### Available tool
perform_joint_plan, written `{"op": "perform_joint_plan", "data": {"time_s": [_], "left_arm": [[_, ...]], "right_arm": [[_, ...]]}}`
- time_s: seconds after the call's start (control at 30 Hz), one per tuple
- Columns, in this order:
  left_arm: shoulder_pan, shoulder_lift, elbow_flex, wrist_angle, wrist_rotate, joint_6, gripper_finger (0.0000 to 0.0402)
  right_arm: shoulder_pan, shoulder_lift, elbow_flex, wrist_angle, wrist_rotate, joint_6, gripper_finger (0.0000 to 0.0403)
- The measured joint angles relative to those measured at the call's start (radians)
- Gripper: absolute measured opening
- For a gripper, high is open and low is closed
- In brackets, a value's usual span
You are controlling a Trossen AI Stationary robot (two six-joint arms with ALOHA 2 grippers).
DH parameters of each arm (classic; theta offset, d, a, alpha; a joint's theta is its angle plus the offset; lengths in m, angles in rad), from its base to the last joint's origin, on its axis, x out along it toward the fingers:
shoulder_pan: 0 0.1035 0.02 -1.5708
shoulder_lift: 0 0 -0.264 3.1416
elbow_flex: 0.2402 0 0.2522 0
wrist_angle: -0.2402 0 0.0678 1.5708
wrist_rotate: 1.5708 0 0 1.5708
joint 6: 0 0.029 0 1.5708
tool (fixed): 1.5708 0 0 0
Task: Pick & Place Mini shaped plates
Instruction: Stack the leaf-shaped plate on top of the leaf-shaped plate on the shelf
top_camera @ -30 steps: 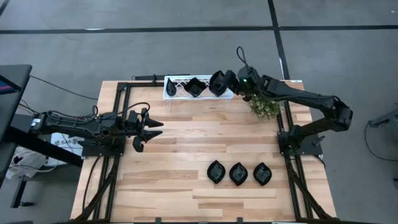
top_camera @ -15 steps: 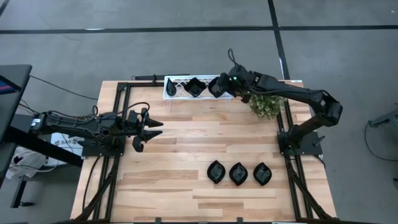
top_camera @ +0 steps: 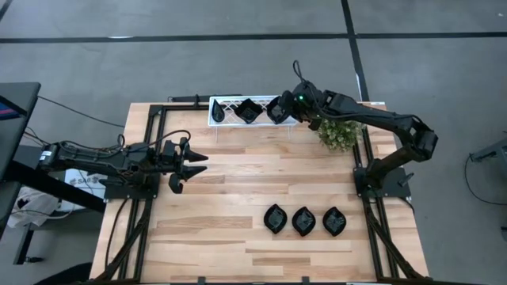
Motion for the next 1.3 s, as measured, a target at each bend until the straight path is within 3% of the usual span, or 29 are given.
{"op": "perform_joint_plan", "data": {"time_s": [0.37, 0.9, 1.3], "left_arm": [[0.0, 0.0, 0.0, 0.0, 0.0, 0.002, 0.0173], [0.0, 0.0, 0.0, 0.0, 0.0, 0.002, 0.0173], [0.0, 0.0, 0.0, 0.0, 0.001, 0.001, 0.0173]], "right_arm": [[0.0, 0.0, 0.0, -0.001, 0.002, 0.005, 0.0002], [-0.001, 0.0, 0.0, 0.003, -0.001, -0.031, 0.0055], [-0.013, -0.108, -0.001, 0.002, -0.001, -0.083, 0.0056]]}}
